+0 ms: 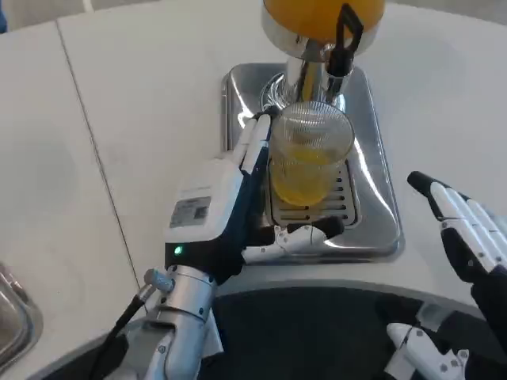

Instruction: Grasp the cup under the faucet to collect the drink, then remove the cup.

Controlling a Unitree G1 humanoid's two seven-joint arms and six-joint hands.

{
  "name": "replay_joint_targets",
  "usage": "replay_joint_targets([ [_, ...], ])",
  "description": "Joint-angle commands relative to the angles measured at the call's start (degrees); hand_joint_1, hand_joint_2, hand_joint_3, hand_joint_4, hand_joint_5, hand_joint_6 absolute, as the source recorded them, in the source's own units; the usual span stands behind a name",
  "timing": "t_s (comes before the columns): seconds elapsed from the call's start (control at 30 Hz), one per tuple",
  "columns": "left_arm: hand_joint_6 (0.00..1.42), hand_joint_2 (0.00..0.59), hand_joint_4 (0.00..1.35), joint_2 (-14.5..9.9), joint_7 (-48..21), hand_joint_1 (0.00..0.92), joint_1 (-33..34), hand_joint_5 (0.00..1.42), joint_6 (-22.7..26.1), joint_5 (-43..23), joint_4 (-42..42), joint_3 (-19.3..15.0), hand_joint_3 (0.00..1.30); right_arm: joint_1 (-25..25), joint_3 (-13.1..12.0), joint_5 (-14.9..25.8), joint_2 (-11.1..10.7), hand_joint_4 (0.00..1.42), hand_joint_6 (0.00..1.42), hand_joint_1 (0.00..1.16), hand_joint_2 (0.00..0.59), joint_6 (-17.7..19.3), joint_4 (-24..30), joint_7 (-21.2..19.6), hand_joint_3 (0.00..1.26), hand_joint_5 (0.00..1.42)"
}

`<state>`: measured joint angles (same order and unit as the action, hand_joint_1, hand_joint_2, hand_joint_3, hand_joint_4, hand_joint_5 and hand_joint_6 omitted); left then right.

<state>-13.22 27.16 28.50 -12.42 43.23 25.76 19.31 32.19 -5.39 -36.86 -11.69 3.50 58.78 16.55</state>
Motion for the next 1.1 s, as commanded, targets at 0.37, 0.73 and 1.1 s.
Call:
replay_joint_targets([
  [0.37,0.28,0.025,0.00,2.84,0.59,0.134,6.50,0.27,-0.75,-0.62,6.13,0.93,0.00,2.52,-0.05,-1.19,-0.02,0.00,0.00,0.33,0.424,0.78,0.07,0.36,0.00,0.00],
  [0.73,0.39,0.025,0.08,5.22,1.27,0.139,9.76,0.37,1.96,-1.42,11.44,0.14,0.02,1.39,0.54,-1.00,-0.07,0.00,0.00,0.33,0.423,-0.23,-0.35,1.29,0.00,0.00],
  [1.1,0.84,0.020,0.35,7.18,0.86,0.196,11.83,0.67,3.08,-4.67,14.05,0.26,0.23,-2.25,0.55,-1.15,-0.52,0.00,0.00,0.32,0.422,-2.43,-1.59,3.28,0.00,0.00],
])
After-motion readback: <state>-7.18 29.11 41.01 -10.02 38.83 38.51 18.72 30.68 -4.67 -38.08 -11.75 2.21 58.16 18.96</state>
